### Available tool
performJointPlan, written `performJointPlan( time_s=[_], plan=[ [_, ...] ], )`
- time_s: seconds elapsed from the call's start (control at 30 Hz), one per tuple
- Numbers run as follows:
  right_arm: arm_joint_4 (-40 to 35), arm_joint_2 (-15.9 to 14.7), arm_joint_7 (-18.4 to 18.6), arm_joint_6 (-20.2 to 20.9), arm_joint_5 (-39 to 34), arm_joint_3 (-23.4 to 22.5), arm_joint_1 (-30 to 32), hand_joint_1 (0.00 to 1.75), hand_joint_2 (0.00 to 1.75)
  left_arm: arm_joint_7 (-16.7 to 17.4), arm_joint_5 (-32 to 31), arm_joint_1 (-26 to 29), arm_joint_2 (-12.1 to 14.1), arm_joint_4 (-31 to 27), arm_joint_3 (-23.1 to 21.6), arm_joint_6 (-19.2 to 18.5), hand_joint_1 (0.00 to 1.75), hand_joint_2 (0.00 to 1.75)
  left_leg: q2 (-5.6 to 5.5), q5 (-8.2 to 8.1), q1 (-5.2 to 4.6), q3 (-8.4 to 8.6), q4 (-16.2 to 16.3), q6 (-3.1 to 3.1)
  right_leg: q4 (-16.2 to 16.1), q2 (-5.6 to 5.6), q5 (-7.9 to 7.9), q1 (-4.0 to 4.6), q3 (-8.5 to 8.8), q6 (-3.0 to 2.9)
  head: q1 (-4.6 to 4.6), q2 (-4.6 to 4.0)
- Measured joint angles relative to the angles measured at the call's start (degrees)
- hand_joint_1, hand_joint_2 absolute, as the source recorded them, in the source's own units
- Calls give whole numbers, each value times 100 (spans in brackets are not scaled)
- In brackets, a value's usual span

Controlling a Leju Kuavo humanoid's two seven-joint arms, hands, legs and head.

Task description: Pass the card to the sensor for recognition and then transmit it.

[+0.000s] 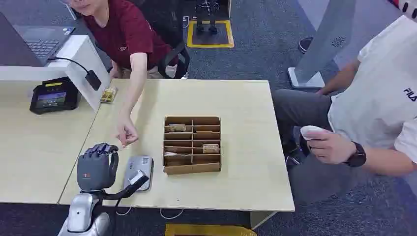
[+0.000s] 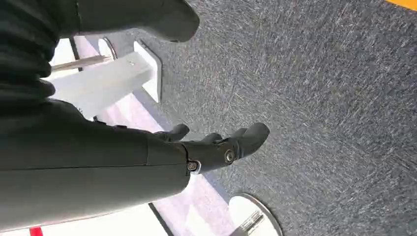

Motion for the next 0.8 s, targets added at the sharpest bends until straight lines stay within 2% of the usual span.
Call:
performJointPlan(
  time_s=[0.73, 0.8],
  plan=[
    [0, 0, 0, 0, 0, 20, 0, 0, 175, -4, 72, 3, 4, 0, 0, 2, 175, 175, 0, 0, 0, -1, 0, 0, 0, 0, 0, 0, 0, 0, 0, 0],
    [0, 0, 0, 0, 0, 20, 0, 0, 175, -86, 230, 3, 4, 0, 0, 0, 175, 175, 0, 0, 0, 0, 0, 0, 0, 0, 0, 0, 0, 0, 0, -2]
  ],
)
